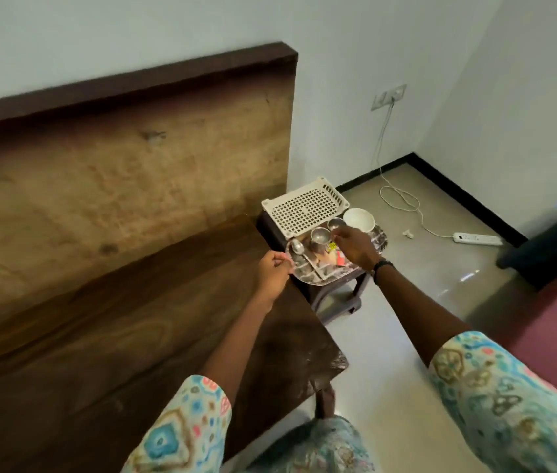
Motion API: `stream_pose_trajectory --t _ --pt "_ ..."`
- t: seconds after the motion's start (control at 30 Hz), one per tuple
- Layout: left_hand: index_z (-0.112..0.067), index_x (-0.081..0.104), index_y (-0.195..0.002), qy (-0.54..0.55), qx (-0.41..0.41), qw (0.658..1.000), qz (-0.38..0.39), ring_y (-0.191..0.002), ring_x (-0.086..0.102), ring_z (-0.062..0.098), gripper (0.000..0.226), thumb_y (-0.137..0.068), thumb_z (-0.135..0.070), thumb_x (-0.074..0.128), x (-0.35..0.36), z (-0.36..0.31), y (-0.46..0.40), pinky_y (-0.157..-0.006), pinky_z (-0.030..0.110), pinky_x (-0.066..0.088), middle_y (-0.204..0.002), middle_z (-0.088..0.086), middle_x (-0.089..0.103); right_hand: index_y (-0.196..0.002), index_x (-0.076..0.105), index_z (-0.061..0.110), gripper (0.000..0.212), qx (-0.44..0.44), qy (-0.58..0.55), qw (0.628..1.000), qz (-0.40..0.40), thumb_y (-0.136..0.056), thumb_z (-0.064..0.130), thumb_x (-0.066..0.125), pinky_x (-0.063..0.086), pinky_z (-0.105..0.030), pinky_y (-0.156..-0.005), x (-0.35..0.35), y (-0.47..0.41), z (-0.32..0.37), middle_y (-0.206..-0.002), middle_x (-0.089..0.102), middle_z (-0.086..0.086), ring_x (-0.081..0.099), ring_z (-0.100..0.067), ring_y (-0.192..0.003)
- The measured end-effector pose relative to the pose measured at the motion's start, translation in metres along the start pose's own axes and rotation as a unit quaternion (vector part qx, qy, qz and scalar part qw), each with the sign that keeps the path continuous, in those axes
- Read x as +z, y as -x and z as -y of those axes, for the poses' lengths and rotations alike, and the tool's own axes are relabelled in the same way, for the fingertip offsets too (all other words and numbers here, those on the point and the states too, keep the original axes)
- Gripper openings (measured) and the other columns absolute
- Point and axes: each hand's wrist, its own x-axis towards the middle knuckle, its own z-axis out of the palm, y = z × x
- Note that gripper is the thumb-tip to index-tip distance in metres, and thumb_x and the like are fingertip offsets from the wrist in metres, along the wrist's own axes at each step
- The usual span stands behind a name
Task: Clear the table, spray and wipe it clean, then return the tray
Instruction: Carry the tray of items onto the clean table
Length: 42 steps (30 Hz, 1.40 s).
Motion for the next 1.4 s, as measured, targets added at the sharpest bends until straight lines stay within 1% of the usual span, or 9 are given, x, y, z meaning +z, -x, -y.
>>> stream_pose_trajectory --t 0.13,0.27,0.47,0.57,0.7,0.77,0.97,1.1,1.4 --pt "-0.023 0.053 -0.074 0.002 -0.074 0.997 -0.031 -0.083 0.059 0.021 0.023 -0.085 -0.003 0.054 0.057 0.022 -0.051 -0.079 0.038 0.050 -0.080 -0.001 0.061 -0.118 0.064 0.003 0.027 0.046 0.036 0.998 0.002 -0.095 0.012 0.051 0.039 -0.035 -0.095 -0.030 -0.061 -0.079 -0.125 0.063 -0.019 0.055 -0.036 -0.118" --pt "-0.020 0.055 -0.087 -0.013 -0.112 0.991 -0.073 -0.091 0.058 0.020 0.011 -0.087 -0.009 0.057 0.092 0.044 -0.088 -0.086 0.040 0.050 -0.101 0.008 0.065 -0.117 0.064 0.001 0.029 0.082 0.056 0.995 -0.010 -0.093 0.005 0.048 0.039 -0.038 -0.097 -0.046 -0.114 -0.132 -0.126 0.060 -0.023 0.054 -0.040 -0.118" --pt "-0.003 0.048 -0.126 -0.034 -0.146 0.981 -0.119 -0.098 0.055 0.022 0.038 -0.088 -0.002 0.053 0.123 0.072 -0.137 -0.070 0.024 0.041 -0.122 0.015 0.058 -0.122 0.061 0.001 0.037 0.108 0.066 0.992 0.010 -0.086 -0.002 0.052 0.036 -0.032 -0.096 -0.039 -0.182 -0.192 -0.129 0.059 -0.020 0.053 -0.036 -0.121" --pt "-0.008 0.044 -0.130 -0.059 -0.171 0.973 -0.141 -0.088 0.055 0.019 0.044 -0.088 -0.004 0.053 0.133 0.089 -0.158 -0.061 0.025 0.043 -0.119 0.013 0.061 -0.127 0.054 -0.005 0.043 0.094 0.088 0.991 0.030 -0.089 0.014 0.052 0.034 -0.038 -0.101 -0.034 -0.213 -0.212 -0.132 0.055 -0.025 0.049 -0.040 -0.124" --pt "-0.011 0.025 -0.144 -0.087 -0.227 0.956 -0.167 -0.120 0.051 0.033 0.063 -0.089 -0.010 0.055 0.143 0.114 -0.180 -0.096 0.041 0.046 -0.140 0.015 0.047 -0.135 0.045 -0.006 0.045 0.099 0.111 0.988 0.047 -0.092 0.005 0.054 0.030 -0.039 -0.107 -0.023 -0.248 -0.238 -0.138 0.049 -0.027 0.044 -0.041 -0.129" --pt "-0.011 0.031 -0.142 -0.090 -0.245 0.950 -0.172 -0.121 0.050 0.035 0.059 -0.089 -0.010 0.056 0.148 0.124 -0.188 -0.099 0.042 0.044 -0.139 0.014 0.048 -0.132 0.047 -0.008 0.043 0.099 0.110 0.988 0.053 -0.090 0.001 0.055 0.031 -0.041 -0.105 -0.018 -0.260 -0.245 -0.135 0.051 -0.028 0.046 -0.043 -0.126" --pt "-0.007 0.046 -0.131 -0.075 -0.253 0.940 -0.215 -0.107 0.059 0.033 0.045 -0.087 -0.001 0.052 0.151 0.137 -0.203 -0.084 0.038 0.051 -0.122 0.012 0.058 -0.126 0.054 -0.005 0.039 0.108 0.066 0.991 0.035 -0.087 -0.006 0.049 0.038 -0.043 -0.097 -0.007 -0.273 -0.255 -0.125 0.058 -0.029 0.051 -0.044 -0.118" --pt "-0.009 0.056 -0.120 -0.093 -0.255 0.935 -0.227 -0.108 0.059 0.033 0.040 -0.083 0.005 0.051 0.145 0.149 -0.212 -0.091 0.045 0.052 -0.121 0.016 0.061 -0.119 0.060 -0.006 0.035 0.115 0.056 0.992 0.018 -0.085 -0.006 0.051 0.040 -0.043 -0.095 -0.002 -0.274 -0.258 -0.119 0.062 -0.029 0.054 -0.043 -0.114" --pt "-0.006 0.055 -0.125 -0.033 -0.257 0.933 -0.251 -0.108 0.062 0.028 0.049 -0.082 0.016 0.047 0.128 0.142 -0.183 -0.077 0.027 0.051 -0.122 0.015 0.062 -0.117 0.063 -0.005 0.030 0.139 0.019 0.990 -0.004 -0.088 -0.001 0.053 0.041 -0.041 -0.094 0.001 -0.235 -0.254 -0.115 0.064 -0.028 0.056 -0.042 -0.112"
